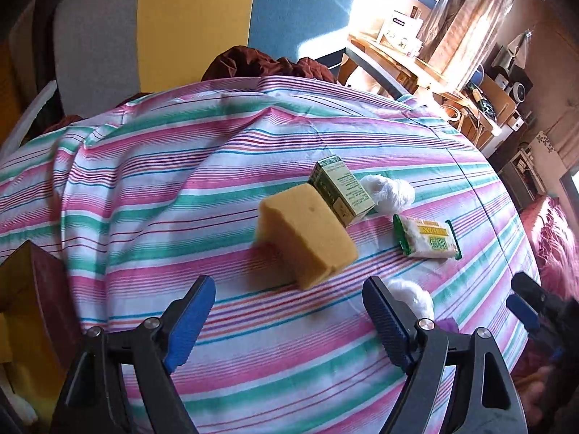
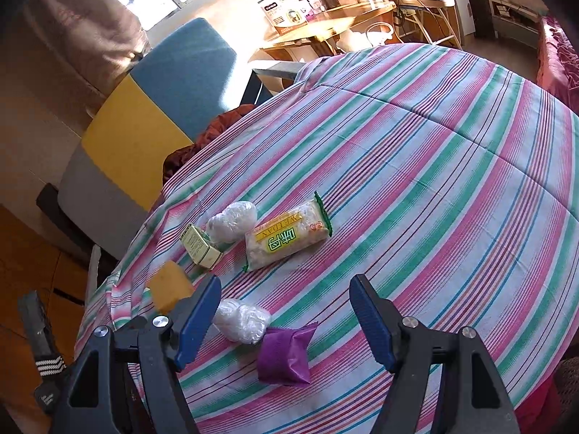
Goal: Organize objects
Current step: 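Grasp a yellow sponge with the left tool while the right tool grasps the WEIDAN cracker packet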
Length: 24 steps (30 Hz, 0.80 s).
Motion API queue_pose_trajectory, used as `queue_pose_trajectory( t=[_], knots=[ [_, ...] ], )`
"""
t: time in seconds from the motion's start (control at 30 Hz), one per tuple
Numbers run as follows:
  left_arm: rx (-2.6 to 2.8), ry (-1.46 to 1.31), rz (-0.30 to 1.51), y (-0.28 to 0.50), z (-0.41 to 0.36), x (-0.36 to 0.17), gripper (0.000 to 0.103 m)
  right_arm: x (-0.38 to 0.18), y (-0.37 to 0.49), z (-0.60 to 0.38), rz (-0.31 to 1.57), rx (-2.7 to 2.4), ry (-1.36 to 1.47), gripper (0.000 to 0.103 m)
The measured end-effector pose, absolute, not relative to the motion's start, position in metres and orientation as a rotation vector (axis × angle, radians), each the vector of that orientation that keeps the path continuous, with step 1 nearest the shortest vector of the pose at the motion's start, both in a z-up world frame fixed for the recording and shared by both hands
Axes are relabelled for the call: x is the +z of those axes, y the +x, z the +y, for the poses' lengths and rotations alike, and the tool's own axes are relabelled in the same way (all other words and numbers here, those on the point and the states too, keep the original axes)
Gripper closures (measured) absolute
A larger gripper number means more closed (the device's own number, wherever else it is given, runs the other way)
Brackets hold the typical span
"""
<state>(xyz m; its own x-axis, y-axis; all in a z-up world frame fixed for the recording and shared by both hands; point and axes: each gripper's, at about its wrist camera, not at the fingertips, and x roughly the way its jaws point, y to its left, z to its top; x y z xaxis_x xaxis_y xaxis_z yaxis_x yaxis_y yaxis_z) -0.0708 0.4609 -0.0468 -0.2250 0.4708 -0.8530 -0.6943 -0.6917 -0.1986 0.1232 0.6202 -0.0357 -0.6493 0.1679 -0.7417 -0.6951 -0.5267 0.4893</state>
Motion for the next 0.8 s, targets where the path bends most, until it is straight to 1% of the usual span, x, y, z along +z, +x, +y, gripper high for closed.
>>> queue_pose_trajectory(
  t=[0.2, 0.27, 0.3, 0.37, 0.4, 0.47, 0.57, 0.8],
  knots=[
    [1.977, -1.353, 0.282, -0.094, 0.503, -0.069, 0.018, -0.042, 0.116, 0.618, 1.116, 2.2, -0.913, 0.028],
    [1.994, -1.361, 0.317, -0.098, 0.513, -0.079, 0.019, -0.044, 0.116, 0.618, 1.119, 2.2, -0.922, 0.028],
    [1.993, -1.37, 0.331, -0.1, 0.516, -0.085, 0.026, -0.045, 0.115, 0.619, 1.118, 2.197, -0.927, 0.028],
    [1.936, -1.391, 0.298, -0.102, 0.514, -0.094, 0.044, -0.046, 0.115, 0.62, 1.122, 2.197, -0.935, 0.028],
    [1.941, -1.365, 0.278, -0.1, 0.508, -0.092, 0.051, -0.046, 0.115, 0.619, 1.117, 2.198, -0.938, 0.028],
    [1.918, -1.323, 0.267, -0.093, 0.497, -0.086, 0.055, -0.046, 0.114, 0.618, 1.104, 2.201, -0.944, 0.028],
    [1.928, -1.254, 0.306, -0.076, 0.476, -0.076, 0.055, -0.047, 0.111, 0.616, 1.088, 2.203, -0.959, 0.028],
    [1.879, -1.189, 0.389, -0.03, 0.429, -0.065, 0.055, -0.052, 0.105, 0.615, 1.038, 2.18, -0.997, 0.028]
  ],
)
